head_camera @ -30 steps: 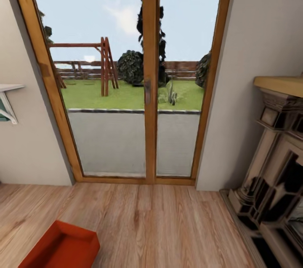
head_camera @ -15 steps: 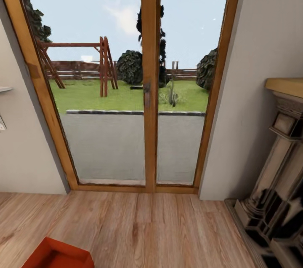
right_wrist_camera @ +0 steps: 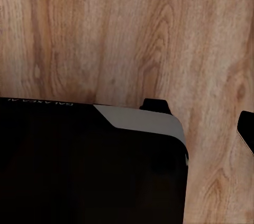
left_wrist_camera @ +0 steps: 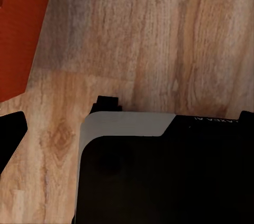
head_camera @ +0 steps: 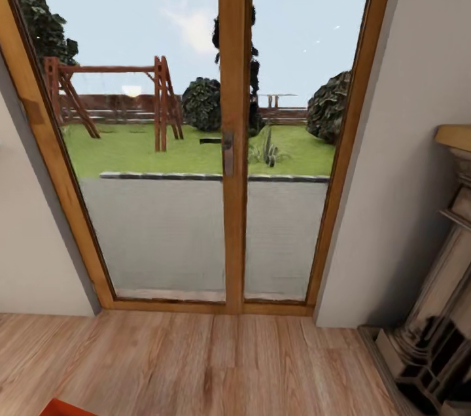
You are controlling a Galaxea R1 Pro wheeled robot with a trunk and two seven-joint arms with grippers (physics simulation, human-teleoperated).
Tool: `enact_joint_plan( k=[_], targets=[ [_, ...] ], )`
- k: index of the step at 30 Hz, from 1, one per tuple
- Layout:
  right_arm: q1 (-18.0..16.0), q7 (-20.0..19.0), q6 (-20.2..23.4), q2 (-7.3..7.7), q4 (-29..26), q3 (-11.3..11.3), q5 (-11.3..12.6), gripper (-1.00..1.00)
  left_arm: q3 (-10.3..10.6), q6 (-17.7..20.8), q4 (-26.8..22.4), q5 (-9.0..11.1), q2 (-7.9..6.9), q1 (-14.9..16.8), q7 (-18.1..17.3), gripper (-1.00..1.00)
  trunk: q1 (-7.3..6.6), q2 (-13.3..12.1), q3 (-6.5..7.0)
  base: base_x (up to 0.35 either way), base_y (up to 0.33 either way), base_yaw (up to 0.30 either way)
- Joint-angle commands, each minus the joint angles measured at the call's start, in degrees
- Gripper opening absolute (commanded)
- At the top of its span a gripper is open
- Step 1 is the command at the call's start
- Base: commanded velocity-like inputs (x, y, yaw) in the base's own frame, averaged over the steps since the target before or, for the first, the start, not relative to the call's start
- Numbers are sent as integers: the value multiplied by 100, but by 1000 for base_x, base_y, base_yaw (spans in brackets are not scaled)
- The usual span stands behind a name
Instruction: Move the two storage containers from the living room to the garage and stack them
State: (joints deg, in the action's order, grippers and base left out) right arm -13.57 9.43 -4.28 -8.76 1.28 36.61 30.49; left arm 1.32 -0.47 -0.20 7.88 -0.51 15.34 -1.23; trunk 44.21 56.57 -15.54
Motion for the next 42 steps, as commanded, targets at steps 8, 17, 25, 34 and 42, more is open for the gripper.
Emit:
enact_joint_plan(
  k=[8, 17, 25, 34, 42],
  targets=[
    [-6, 7, -29, -3, 13, 48, 54, 100, 17, -5, 3, 55, -2, 4, -12, 100, 3, 4, -7, 69, 0, 210],
    [-6, 7, -29, 3, 13, 49, 54, 100, 17, -5, 3, 55, -2, 4, -9, 100, 3, 4, -7, 1, 0, 268],
    [-6, 7, -29, 4, 13, 51, 54, 100, 17, -5, 3, 55, -2, 4, -9, 100, 3, 4, -7, 0, 0, 269],
    [-6, 7, -29, 5, 13, 50, 54, 100, 17, -5, 3, 55, 2, 4, -9, 100, 3, 4, -7, 0, 0, 269],
    [-6, 7, -29, 6, 13, 56, 54, 100, 17, -5, 3, 55, 5, 4, -18, 100, 3, 4, -7, 83, -42, 269]
  ],
)
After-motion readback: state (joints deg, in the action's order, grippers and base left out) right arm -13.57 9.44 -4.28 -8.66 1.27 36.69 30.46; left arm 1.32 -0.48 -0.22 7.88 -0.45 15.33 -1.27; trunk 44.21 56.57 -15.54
